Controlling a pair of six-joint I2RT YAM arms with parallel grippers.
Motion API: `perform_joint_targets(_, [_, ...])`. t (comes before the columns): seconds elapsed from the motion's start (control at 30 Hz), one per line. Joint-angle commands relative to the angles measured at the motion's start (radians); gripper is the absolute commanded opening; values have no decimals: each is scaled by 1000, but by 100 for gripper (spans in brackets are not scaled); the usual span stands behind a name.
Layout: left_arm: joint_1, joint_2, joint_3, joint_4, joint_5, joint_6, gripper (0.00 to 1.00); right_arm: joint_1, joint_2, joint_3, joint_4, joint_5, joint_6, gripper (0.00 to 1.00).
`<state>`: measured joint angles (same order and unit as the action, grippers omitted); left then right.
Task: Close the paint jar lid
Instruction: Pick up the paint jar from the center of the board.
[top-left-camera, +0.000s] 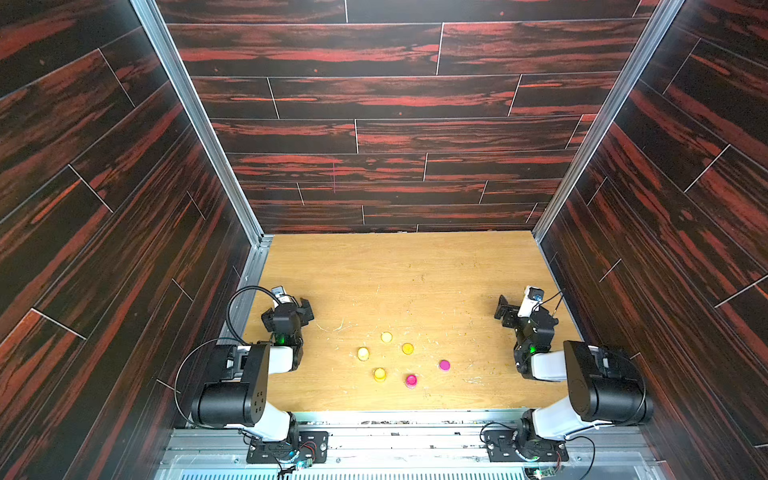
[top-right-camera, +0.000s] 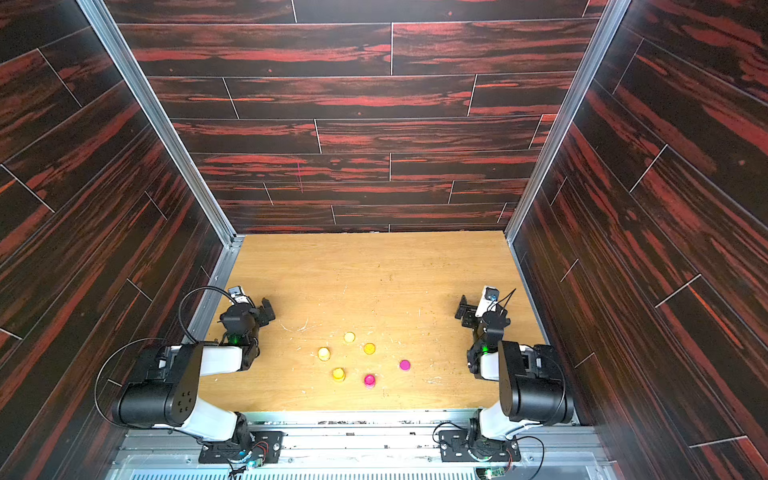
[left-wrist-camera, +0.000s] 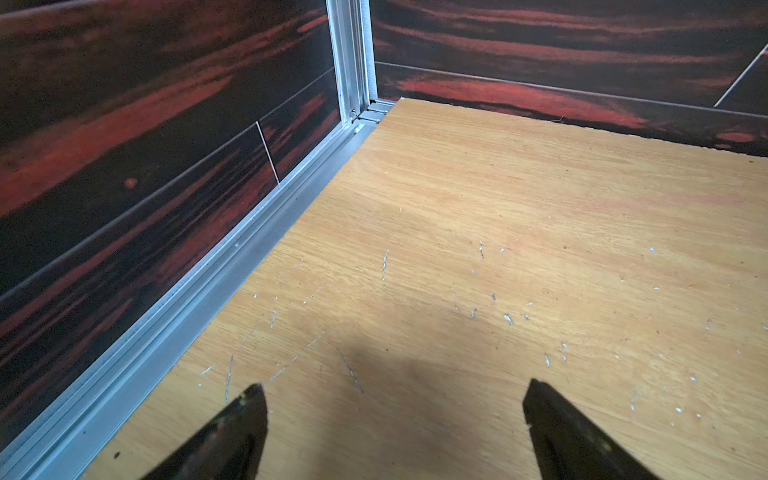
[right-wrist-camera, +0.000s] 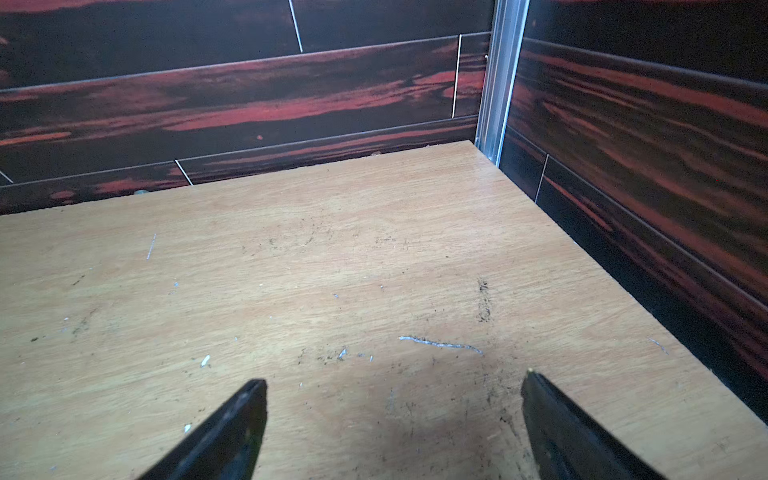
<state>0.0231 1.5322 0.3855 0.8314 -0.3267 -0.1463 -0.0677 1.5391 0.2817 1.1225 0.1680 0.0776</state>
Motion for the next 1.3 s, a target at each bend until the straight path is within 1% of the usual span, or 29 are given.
perform_joint_targets(0.0, [-3, 3, 21, 17, -21, 10, 100, -4, 13, 17, 16, -6, 9, 98])
perform_joint_targets(0.67, [-3, 5, 22, 16, -21, 10, 100, -3, 13, 20, 11, -7, 8, 98])
perform_joint_targets(0.73, [-3, -2, 28, 27, 4, 35, 100, -4, 12, 19, 12, -6, 10, 99])
perform_joint_targets(0.77, [-7, -19, 51, 13, 10, 55, 100, -3, 5, 6, 38, -5, 6, 99])
perform_joint_targets(0.8, [-15, -66, 98, -146, 8, 59, 100, -2, -16, -5, 42, -1, 6, 99])
perform_joint_targets(0.83, [-23, -125, 165, -335, -15, 46, 100, 6, -64, 0, -13, 22, 3, 98])
perform_joint_targets(0.87, [-27, -176, 193, -390, -36, 30, 100, 16, -123, 30, -134, 59, 7, 99])
perform_joint_targets(0.93, [-35, -283, 199, -392, 13, -13, 100, 18, -217, 131, -424, 81, 62, 98])
perform_joint_targets(0.97, [-49, -328, 221, -410, 31, -24, 100, 18, -249, 187, -557, 56, 82, 98])
perform_joint_targets(1.0, [-67, -353, 259, -461, 22, -35, 100, 19, -270, 231, -657, 29, 103, 97])
perform_joint_targets(1.07, [-107, -383, 378, -634, 0, -72, 100, 27, -304, 310, -840, -38, 164, 95])
perform_joint_targets(1.13, [-132, -396, 465, -776, 38, -119, 100, 44, -321, 370, -984, -109, 197, 93])
perform_joint_targets(1.2, [-159, -414, 515, -875, 78, -167, 100, 80, -327, 440, -1154, -136, 230, 91])
perform_joint_targets(1.23, [-180, -428, 531, -918, 105, -171, 100, 116, -327, 472, -1236, -143, 228, 90])
perform_joint_targets(1.27, [-207, -442, 544, -961, 106, -178, 100, 159, -329, 502, -1309, -131, 225, 90])
